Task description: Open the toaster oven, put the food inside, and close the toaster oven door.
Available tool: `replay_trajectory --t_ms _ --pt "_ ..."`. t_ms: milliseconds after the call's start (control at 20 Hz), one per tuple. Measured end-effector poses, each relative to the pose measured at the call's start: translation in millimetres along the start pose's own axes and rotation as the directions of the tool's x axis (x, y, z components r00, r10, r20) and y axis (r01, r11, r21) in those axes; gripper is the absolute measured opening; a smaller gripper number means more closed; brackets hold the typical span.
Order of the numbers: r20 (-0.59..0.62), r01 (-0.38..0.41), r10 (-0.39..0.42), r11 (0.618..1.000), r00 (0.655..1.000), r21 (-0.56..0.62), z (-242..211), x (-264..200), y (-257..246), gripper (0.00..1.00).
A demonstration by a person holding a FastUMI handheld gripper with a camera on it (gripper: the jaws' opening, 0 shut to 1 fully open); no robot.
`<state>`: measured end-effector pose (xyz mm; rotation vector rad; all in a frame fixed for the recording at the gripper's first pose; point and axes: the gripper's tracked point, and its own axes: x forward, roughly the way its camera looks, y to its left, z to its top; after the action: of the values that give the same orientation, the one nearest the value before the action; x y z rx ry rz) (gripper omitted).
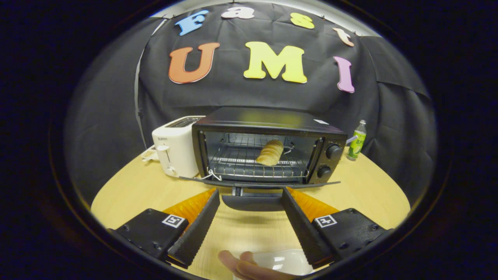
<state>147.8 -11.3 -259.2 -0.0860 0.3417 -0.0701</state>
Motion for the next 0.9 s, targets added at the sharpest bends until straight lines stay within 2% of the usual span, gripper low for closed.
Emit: replay_trajectory --t_ms 150,350,600,700,800,900 --pt "0.031 -0.001 0.002 1.0 1.0 -0.03 8.9 -6.4 6.3 1.0" --pt "-0.081 -0.019 0.018 1.0 0.997 -0.01 -22.9 1.0 8.8 1.0" --pt "-0.192 0.024 -0.024 1.0 0.981 -0.001 -67.5 18.0 -2.4 1.0" --pt "-0.162 0.048 -0.049 0.999 0.986 -0.006 -59.4 25.1 -8.8 1.0" --pt "-0.119 0.104 -0.107 0.994 0.987 -0.034 -52.8 32.4 -24.8 1.0" --pt "-0.133 0.082 -0.083 0.997 0.988 -0.007 -59.5 31.2 -21.7 1.0"
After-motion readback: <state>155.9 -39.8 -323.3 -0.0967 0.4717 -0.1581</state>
